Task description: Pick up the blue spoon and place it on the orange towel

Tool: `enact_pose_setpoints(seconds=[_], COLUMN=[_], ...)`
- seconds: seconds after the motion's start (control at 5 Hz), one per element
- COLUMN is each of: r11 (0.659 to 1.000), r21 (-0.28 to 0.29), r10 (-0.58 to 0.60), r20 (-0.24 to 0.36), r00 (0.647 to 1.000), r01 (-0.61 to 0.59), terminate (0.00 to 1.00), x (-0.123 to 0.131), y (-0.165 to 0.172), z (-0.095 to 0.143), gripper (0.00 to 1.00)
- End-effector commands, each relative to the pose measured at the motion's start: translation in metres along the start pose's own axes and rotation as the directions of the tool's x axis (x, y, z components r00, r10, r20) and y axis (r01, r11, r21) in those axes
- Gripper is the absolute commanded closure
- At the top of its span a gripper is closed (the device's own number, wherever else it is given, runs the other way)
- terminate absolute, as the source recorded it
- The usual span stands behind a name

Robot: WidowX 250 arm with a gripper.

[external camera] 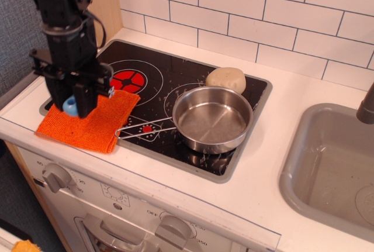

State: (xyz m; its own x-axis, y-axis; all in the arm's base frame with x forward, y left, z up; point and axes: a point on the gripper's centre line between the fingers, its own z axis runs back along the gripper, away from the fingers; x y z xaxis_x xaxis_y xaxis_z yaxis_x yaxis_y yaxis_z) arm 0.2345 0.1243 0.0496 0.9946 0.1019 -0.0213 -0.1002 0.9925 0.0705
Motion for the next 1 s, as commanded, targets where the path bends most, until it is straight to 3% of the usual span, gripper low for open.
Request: enact_pose_setpoints(seconds=[0.0,0.2,0.4,0.6,0.8], r11=[1.000,1.000,0.998,0.986,0.980], r21=[0.012,0.010,-0.025,0.009,-0.027], r10=[0.023,0.015,-0.061,-0.162,-0.186], r20=[0.008,0.005,0.090,0.223,0.212], r00=[1.000,1.000,0.994,0.961,0.959], r01=[-0.023,-0.015,0.064,0.164,0.196], terminate=[0.00,0.00,0.00,0.00,0.00], x=[0.009,0.010,0.012,0.018,0.027], y=[0.008,0.004,-0.004,-0.014,-0.018], z=[-0.012,-0.012,0.012,0.051,0.060], gripper=[0.00,0.00,0.00,0.00,0.00])
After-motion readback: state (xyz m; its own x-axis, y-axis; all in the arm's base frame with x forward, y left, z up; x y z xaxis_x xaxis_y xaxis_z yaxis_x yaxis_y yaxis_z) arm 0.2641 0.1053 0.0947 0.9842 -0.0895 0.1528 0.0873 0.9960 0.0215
